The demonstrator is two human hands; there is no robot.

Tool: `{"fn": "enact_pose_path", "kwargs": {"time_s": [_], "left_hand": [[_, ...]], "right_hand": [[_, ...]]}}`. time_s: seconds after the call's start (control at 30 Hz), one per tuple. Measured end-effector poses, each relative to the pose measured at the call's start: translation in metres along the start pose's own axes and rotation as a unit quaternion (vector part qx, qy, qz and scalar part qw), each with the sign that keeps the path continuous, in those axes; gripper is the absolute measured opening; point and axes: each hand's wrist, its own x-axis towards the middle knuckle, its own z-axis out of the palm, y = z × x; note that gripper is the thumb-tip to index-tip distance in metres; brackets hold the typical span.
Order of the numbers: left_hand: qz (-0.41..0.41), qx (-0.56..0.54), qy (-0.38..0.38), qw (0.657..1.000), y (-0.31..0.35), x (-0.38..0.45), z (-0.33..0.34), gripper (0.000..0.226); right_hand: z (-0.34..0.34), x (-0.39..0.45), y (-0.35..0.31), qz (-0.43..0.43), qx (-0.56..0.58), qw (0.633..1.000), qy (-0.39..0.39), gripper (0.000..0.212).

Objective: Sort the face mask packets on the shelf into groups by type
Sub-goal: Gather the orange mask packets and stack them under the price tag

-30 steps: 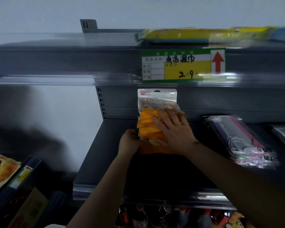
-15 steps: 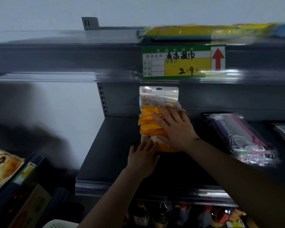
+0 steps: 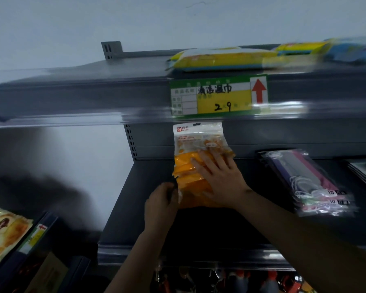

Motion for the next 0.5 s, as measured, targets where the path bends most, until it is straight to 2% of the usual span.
{"fn": "enact_pose_path", "kwargs": {"time_s": [0.03, 0.1, 0.2, 0.27, 0.37, 0.5], "left_hand": [[-0.04, -0.101, 0.018, 0.994, 0.004, 0.004, -0.003, 0.03], [-0.103, -0.275, -0.013, 0.956, 0.017, 0.015, -0.005, 0.046], [-0.152, -0.419, -0.06, 0.893, 0.04, 0.032, -0.003, 0.048], [-0.16, -0.444, -0.071, 0.879, 0.048, 0.039, -0.001, 0.037], [-0.15, -0.429, -0.066, 0.888, 0.05, 0.043, 0.003, 0.029], [-0.105, -0.414, -0.07, 0.902, 0.05, 0.048, 0.003, 0.035]], "right_hand": [[-0.001, -0.001, 0.0, -0.005, -0.008, 1.0, -0.001, 0.088], [0.0, -0.001, -0.001, -0.015, -0.015, 1.0, 0.001, 0.1], [-0.002, -0.003, -0.003, 0.0, -0.001, 1.0, 0.014, 0.107], [-0.004, -0.003, -0.002, 0.011, 0.014, 1.0, 0.025, 0.101], [-0.012, -0.001, 0.007, 0.056, 0.046, 0.997, 0.014, 0.083], [-0.019, -0.001, 0.024, 0.104, 0.097, 0.988, -0.051, 0.089]]}}
